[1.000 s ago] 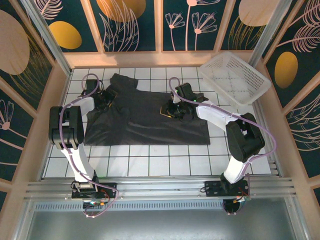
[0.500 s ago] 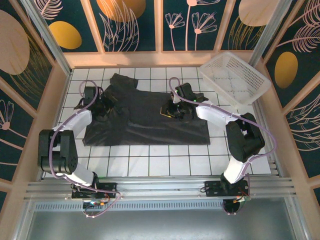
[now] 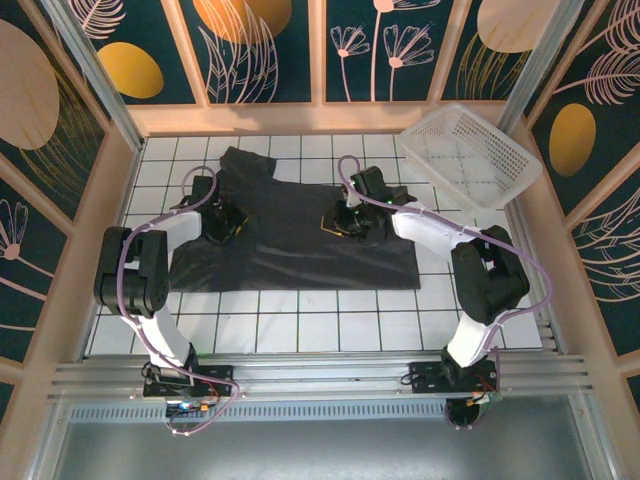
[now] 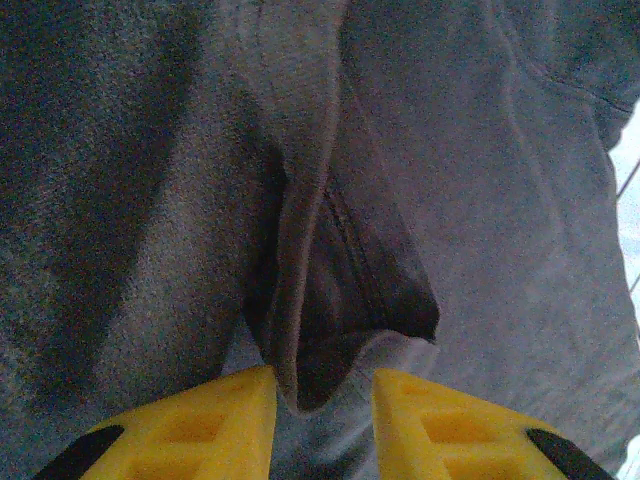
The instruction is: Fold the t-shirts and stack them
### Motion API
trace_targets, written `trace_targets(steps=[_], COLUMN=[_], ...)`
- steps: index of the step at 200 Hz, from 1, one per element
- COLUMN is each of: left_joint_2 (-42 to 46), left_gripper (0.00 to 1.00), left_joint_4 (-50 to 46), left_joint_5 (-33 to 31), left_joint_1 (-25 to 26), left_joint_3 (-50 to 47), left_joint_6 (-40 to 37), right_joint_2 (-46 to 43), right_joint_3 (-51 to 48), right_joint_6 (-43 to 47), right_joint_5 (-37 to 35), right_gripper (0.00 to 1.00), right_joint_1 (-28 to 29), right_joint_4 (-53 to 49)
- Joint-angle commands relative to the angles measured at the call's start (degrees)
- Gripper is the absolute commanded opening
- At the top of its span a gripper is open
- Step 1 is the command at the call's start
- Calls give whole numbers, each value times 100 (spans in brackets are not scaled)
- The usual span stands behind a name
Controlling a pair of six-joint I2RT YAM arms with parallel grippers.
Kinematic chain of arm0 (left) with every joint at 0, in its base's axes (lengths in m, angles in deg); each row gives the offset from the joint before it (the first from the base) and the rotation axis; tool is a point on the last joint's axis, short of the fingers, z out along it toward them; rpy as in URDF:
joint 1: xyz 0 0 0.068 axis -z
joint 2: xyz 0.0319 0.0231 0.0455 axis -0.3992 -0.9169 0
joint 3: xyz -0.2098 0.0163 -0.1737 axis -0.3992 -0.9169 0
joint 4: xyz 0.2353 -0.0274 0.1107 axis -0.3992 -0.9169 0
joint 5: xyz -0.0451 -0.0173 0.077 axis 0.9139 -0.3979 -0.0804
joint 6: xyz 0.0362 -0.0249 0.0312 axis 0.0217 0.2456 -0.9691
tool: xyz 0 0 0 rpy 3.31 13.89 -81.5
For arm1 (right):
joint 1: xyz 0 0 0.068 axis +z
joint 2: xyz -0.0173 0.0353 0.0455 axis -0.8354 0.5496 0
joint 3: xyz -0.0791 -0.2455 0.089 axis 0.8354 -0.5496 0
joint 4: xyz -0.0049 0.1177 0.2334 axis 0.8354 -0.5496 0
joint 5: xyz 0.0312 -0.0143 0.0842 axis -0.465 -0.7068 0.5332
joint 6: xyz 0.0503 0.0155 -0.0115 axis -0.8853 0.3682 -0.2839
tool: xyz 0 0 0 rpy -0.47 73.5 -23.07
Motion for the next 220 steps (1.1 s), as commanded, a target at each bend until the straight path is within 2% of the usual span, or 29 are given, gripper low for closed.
trace_targets(steps=[1, 43, 100, 121, 136, 146, 164, 190, 220], left_joint_2=[-105, -463, -881, -851, -605, -345, 250, 1051, 1565], left_gripper=[25, 12, 11, 20, 36, 47, 51, 45, 35], left_joint_4=[-37, 71, 142, 158, -60, -294, -640, -1052, -1041], left_joint_5=[-88, 37, 291, 420, 222, -42, -506, -783, -498], left_joint_1=[18, 34, 62, 62, 61, 62, 54, -100, -634], left_joint_3=[198, 432, 649, 702, 726, 716, 508, -84, -1099], left_joint_6=[4, -34, -224, -368, -514, -606, -652, -465, -280], right_joint_2=[-222, -232, -203, -253, -388, -542, -911, -1361, -1440], right_joint_3=[-124, -161, -131, -175, -325, -507, -974, -1666, -2038], right_joint_6=[-46, -40, -16, -12, -50, -116, -314, -584, -667], right_joint_5=[-77, -59, -66, -181, -390, -566, -881, -1117, -1195], right_gripper=[20, 19, 19, 19, 18, 18, 18, 17, 16], right_joint_1=[-20, -22, -22, -22, -22, -258, -556, -1146, -1537], right_joint_4=[-101, -99, -132, -158, -134, -89, -1, -9, -236])
